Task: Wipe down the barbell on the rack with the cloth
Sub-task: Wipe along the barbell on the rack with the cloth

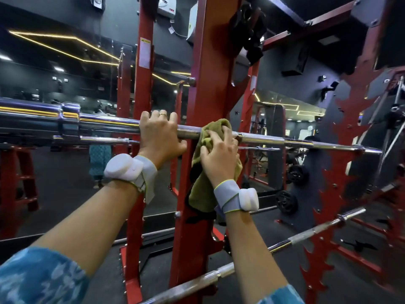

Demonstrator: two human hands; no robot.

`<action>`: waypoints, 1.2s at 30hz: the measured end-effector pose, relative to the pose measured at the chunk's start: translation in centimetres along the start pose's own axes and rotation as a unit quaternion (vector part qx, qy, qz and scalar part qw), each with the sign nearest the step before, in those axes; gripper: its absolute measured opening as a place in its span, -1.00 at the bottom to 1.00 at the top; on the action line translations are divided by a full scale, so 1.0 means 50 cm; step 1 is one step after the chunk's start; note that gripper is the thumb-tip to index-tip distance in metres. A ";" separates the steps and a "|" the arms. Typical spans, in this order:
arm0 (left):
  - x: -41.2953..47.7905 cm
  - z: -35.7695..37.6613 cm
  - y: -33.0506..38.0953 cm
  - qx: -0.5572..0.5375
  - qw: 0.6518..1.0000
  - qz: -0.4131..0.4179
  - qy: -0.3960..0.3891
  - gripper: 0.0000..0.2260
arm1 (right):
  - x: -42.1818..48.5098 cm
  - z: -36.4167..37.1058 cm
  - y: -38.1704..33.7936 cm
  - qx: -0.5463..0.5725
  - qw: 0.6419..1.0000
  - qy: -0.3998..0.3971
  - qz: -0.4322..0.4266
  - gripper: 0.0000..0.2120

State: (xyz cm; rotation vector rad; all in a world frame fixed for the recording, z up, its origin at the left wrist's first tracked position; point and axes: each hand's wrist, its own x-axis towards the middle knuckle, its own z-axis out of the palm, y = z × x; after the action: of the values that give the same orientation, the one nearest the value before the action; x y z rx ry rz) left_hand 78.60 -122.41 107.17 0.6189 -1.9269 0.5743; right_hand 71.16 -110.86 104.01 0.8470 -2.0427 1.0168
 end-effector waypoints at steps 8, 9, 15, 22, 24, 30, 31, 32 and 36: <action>0.010 0.015 0.090 -0.035 0.988 0.141 0.044 -0.59 | 0.008 -0.041 0.053 0.133 0.990 0.047 -0.012 -0.66; 0.011 0.020 0.114 -0.057 0.986 0.151 0.044 -0.62 | 0.010 -0.051 0.067 0.161 0.985 0.060 -0.015 -0.67; 0.040 0.064 0.219 -0.129 0.987 0.090 0.024 -0.60 | 0.062 -0.126 0.165 0.265 0.954 0.129 -0.044 -0.63; 0.076 0.084 0.291 -0.126 0.990 0.058 0.011 -0.61 | 0.139 -0.107 0.252 0.168 0.980 0.037 -0.101 -0.54; 0.078 0.089 0.303 -0.124 0.991 0.043 0.017 -0.63 | 0.141 -0.080 0.260 0.109 0.982 -0.024 -0.152 -0.52; 0.074 0.111 0.319 -0.127 0.990 -0.025 0.054 -0.63 | 0.173 -0.055 0.332 0.000 0.987 -0.019 -0.160 -0.51; 0.074 0.112 0.320 -0.133 0.989 -0.027 0.059 -0.63 | 0.181 -0.056 0.351 -0.008 0.992 -0.013 -0.129 -0.52; 0.072 0.111 0.321 -0.137 0.988 -0.031 0.062 -0.63 | 0.187 -0.059 0.365 -0.006 0.996 -0.006 -0.094 -0.53; 0.074 0.106 0.327 -0.140 0.986 -0.048 0.070 -0.59 | 0.177 -0.051 0.368 0.040 0.998 0.014 -0.044 -0.54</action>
State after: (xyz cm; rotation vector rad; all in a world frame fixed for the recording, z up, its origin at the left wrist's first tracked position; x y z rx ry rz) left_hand 63.16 -114.02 106.41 0.4748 -1.7931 0.2706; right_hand 52.60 -102.04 105.08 0.9505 -1.9354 1.0622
